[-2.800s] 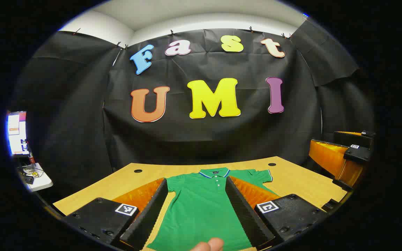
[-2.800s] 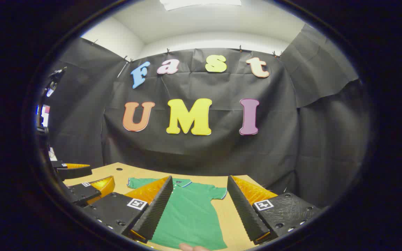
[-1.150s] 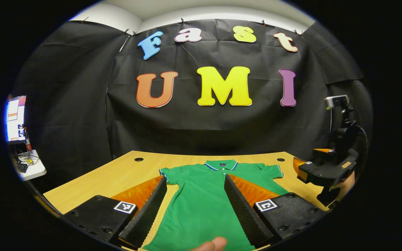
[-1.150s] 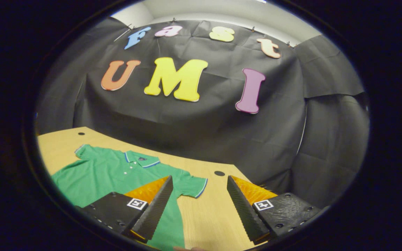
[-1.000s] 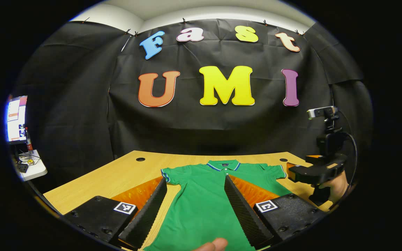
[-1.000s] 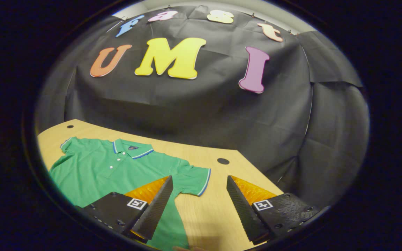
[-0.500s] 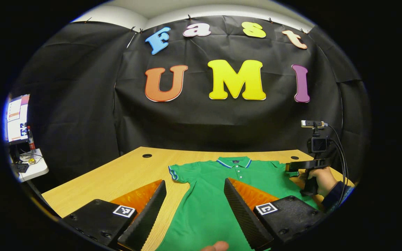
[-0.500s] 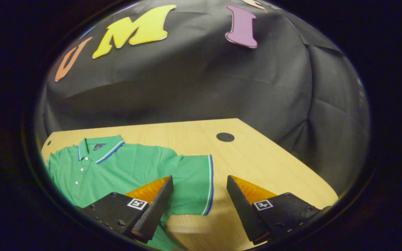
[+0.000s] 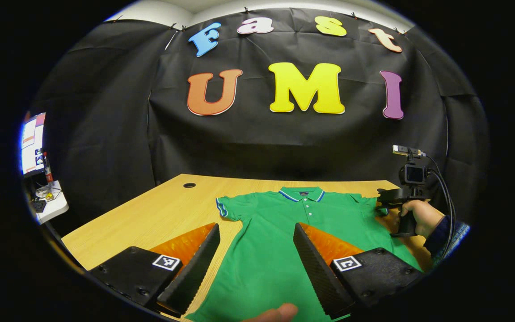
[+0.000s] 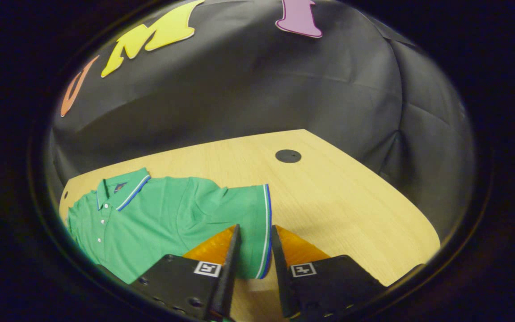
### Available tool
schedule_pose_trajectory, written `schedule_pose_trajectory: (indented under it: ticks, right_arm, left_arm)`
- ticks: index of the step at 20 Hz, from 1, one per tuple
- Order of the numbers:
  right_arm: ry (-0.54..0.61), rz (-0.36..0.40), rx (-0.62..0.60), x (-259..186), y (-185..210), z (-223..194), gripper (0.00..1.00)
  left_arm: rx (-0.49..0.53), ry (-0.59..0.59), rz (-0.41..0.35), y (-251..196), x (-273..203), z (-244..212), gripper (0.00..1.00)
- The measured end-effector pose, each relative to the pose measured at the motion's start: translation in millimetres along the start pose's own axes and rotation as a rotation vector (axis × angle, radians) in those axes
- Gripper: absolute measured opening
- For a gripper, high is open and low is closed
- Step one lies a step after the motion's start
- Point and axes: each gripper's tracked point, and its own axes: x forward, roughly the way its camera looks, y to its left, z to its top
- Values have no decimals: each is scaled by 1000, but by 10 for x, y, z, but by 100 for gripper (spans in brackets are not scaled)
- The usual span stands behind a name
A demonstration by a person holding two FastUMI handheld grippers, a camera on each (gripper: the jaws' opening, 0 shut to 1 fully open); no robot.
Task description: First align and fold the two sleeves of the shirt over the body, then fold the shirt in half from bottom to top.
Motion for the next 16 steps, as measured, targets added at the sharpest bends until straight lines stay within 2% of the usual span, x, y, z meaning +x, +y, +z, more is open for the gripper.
schedule_pose_trajectory:
  ticks: [1, 3, 5, 6, 10, 16]
  right_arm:
    - [5, 20, 7, 3, 34, 4, 36]
    - [-1, 36, -29, 4, 31, 8, 11]
    - [-6, 25, -66, -24, 6, 46, 6]
    - [-8, 29, -68, -30, 22, 38, 0]
    - [-43, 39, -123, -163, 25, 173, 0]
    - [-156, 64, -201, -456, 247, 564, 0]
  left_arm:
    - [-1, -2, 3, 23, -6, 15, 100]
    - [-12, 0, 9, 65, -3, 19, 100]
    - [-22, 5, 23, 140, 13, 13, 100]
    - [-24, 8, 30, 172, 20, 7, 100]
    - [-31, 23, 41, 259, 33, -10, 100]
    - [-78, 44, 55, 415, 97, -52, 100]
